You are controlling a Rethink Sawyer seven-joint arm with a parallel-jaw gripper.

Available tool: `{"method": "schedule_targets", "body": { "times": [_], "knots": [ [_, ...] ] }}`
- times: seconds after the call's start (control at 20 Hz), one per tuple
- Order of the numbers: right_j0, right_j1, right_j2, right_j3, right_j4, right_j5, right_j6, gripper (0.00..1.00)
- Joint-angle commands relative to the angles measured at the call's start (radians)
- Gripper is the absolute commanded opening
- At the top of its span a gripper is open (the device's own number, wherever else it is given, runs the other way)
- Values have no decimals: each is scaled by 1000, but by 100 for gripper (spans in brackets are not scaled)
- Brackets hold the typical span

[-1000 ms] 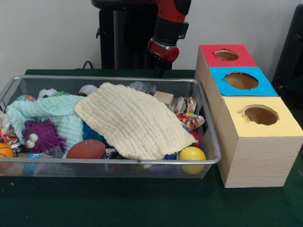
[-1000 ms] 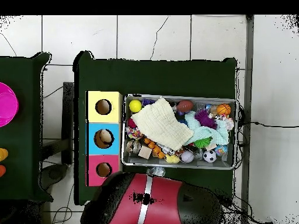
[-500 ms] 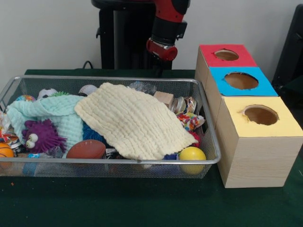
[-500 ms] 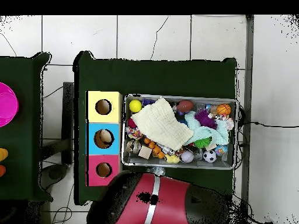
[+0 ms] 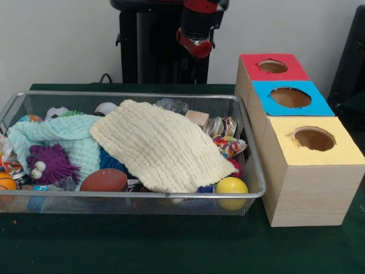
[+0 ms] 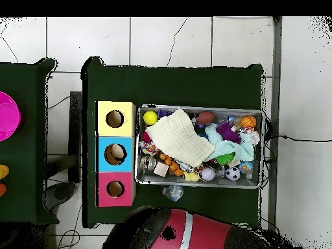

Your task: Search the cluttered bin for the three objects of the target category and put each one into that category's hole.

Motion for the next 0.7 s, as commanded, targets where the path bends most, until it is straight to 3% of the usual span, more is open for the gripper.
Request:
{"method": "schedule_targets", "body": {
  "times": [0.05,0.3,0.7],
  "knots": [
    [-20,-120,-9,-38,20,134,99,100],
    [-36,-59,-31,-86,-41,64,140,100],
    [-25,23,-51,-102,-61,-83,253,100]
  ]
}}
